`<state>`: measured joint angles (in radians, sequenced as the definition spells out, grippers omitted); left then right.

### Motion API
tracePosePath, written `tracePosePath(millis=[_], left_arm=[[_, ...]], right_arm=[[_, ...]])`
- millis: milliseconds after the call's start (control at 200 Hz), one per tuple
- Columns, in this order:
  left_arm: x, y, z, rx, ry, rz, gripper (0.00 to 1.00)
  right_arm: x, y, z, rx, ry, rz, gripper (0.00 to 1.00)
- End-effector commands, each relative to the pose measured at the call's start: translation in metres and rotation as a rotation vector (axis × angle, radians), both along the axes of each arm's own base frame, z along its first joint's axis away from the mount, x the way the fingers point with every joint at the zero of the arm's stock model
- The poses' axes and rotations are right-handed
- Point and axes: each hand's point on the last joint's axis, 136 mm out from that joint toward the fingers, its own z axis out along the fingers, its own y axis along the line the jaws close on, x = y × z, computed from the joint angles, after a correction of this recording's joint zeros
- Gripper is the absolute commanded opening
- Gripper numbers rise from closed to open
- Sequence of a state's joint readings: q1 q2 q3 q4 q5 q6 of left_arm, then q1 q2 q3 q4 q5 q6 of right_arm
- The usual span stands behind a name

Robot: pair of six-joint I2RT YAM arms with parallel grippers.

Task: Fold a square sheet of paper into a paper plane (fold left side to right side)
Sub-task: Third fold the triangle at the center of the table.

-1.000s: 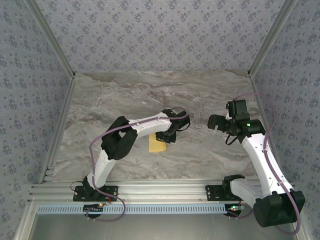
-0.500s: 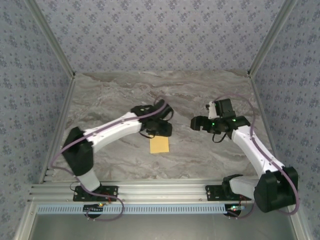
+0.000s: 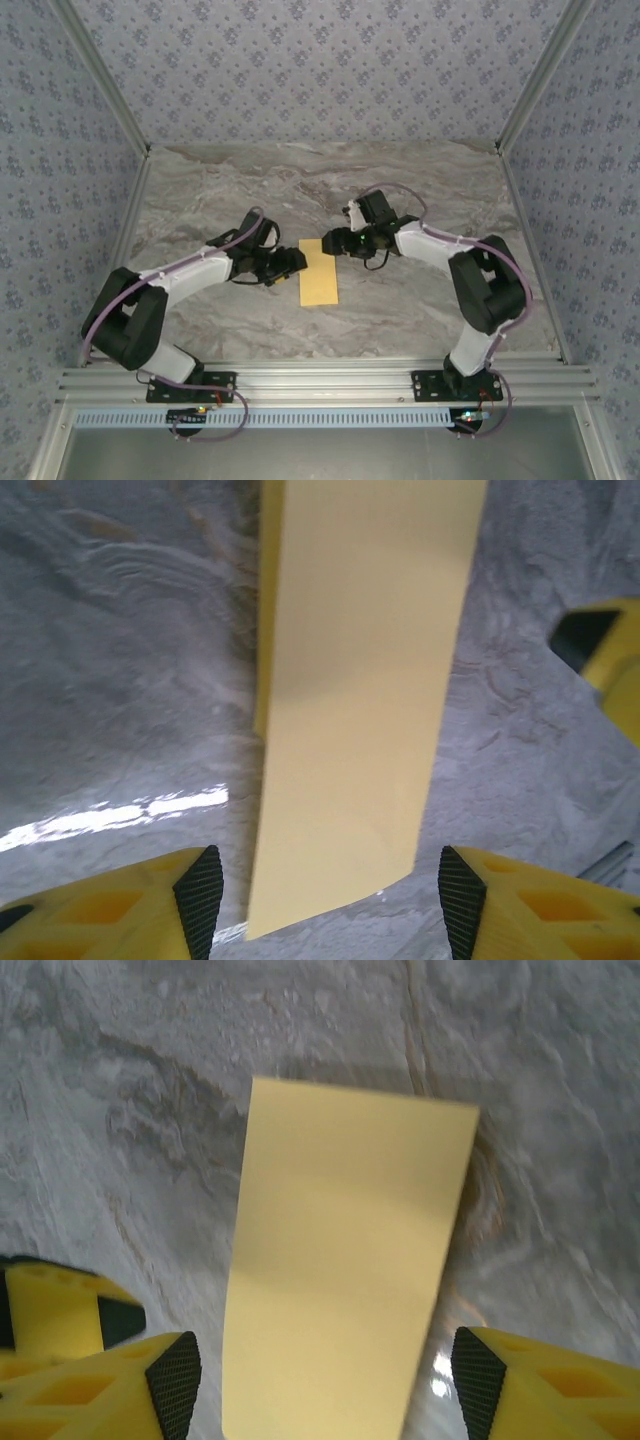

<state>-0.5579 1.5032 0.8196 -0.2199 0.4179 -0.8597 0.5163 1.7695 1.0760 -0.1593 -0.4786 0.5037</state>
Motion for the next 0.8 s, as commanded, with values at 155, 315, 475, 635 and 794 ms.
tracePosePath(millis=[155,315,475,635,794], left_arm=[[0.005,-0.014,-0.01,-0.059,0.025,-0.024,0.62],[0.003,-0.012,-0.022,-0.043,0.06,-0.011,0.63],[0.0,-0.018,-0.029,-0.052,0.085,-0.027,0.64],[-0.004,-0.025,-0.036,-0.053,0.105,-0.036,0.65],[-0.005,-0.03,-0.039,-0.06,0.114,-0.041,0.63]], right_arm=[[0.043,0.033,-0.001,0.067,-0.023,0.005,0.62],[0.046,0.034,-0.016,0.035,0.004,0.006,0.61],[0.044,0.03,-0.026,0.005,0.018,0.005,0.61],[0.04,0.027,-0.032,-0.008,0.026,0.006,0.6],[0.039,0.024,-0.036,-0.028,0.031,0.005,0.6]])
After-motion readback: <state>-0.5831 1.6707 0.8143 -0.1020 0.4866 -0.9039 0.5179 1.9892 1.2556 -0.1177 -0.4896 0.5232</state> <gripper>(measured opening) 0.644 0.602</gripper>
